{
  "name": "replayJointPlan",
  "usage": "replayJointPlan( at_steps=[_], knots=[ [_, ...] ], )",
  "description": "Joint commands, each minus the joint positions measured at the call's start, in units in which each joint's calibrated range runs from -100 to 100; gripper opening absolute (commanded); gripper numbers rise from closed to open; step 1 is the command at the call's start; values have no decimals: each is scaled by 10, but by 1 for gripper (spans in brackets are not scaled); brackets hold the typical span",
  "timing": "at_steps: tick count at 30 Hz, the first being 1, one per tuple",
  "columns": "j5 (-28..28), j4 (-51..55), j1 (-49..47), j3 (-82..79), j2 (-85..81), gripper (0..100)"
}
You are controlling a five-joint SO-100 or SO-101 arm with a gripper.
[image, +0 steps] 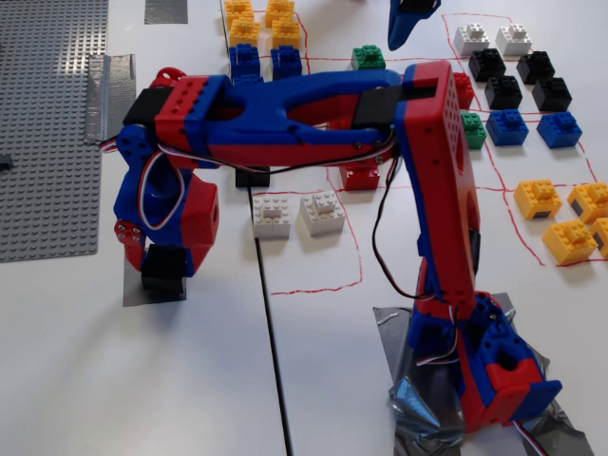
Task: Grab the block and put it in the grey marker
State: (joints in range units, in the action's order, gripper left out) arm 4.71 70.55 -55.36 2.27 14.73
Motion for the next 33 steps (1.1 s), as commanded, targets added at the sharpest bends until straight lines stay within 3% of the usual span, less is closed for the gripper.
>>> replayJointPlan(
  at_steps=[1,7,20,23,26,33],
  knots=[
    [-6,-2,-9,49,-22,17],
    [-9,0,-10,55,-17,23],
    [-14,64,-22,130,-17,24],
    [-18,95,-24,155,-24,20],
    [-29,114,-25,167,-47,4],
    [-16,126,-21,171,-125,0]
  ],
)
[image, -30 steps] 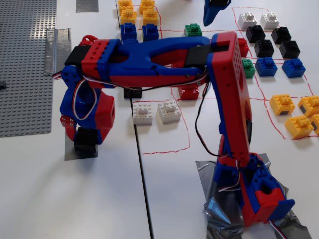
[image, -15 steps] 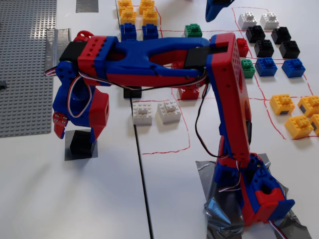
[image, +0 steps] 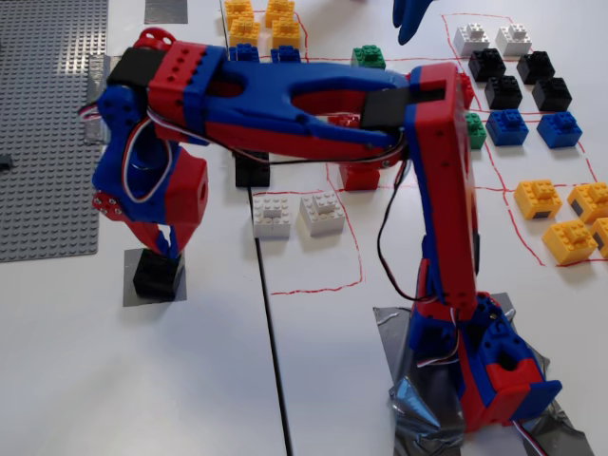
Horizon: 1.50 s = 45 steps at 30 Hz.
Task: Grab the block and put it in the grey marker
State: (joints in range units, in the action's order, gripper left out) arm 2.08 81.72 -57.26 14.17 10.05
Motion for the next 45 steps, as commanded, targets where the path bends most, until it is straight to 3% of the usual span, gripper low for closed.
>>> replayJointPlan(
  at_steps=[1,9,21,37,45],
  knots=[
    [14,16,0,46,-91,0],
    [-21,43,11,-39,-226,0],
    [-49,84,134,-161,-346,0],
    [8,38,422,-295,-459,0],
    [19,13,513,-305,-458,0]
  ],
)
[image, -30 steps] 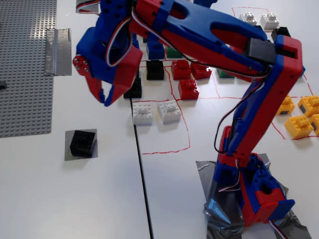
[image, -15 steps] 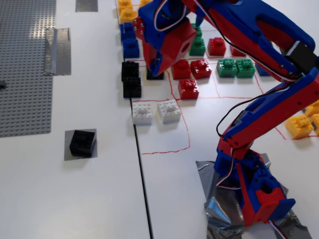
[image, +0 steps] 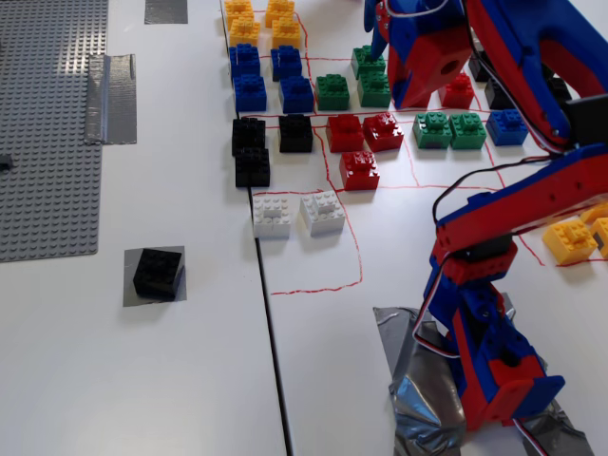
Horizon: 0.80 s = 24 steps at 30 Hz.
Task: Grab the block and put it in the grey marker
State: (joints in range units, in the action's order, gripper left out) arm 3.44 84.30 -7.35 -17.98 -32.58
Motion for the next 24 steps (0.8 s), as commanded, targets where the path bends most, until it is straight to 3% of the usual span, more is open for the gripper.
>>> replayJointPlan(
  at_steps=[1,12,24],
  knots=[
    [5,-13,23,14,-31,0],
    [22,-52,112,-47,-28,0],
    [19,-120,122,-47,19,0]
  ],
)
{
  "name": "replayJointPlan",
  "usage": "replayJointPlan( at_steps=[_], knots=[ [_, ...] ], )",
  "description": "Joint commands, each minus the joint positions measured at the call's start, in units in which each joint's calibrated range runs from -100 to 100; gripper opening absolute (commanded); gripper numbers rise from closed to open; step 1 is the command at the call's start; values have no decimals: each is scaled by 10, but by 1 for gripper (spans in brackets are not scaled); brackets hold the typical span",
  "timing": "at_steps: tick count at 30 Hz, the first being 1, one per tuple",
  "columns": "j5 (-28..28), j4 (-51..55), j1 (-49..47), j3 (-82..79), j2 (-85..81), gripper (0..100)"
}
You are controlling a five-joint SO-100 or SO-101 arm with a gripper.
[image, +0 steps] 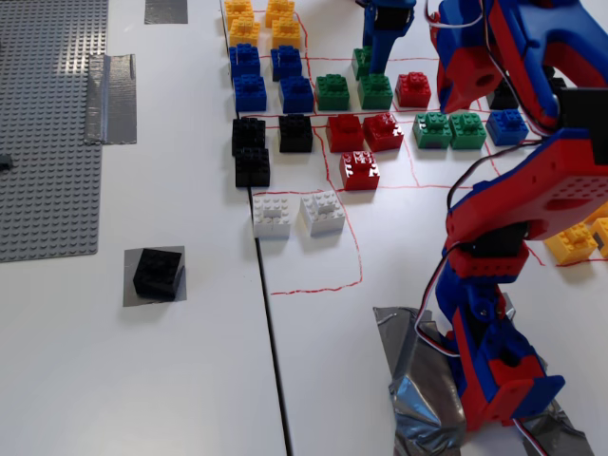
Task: Grab the block and put it in the grey marker
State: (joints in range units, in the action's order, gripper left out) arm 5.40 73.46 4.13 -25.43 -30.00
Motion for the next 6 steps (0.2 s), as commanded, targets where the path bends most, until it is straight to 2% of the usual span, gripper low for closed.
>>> replayJointPlan(
  at_steps=[1,6],
  knots=[
    [-3,-11,7,31,-4,0],
    [-16,-11,8,30,1,0]
  ],
)
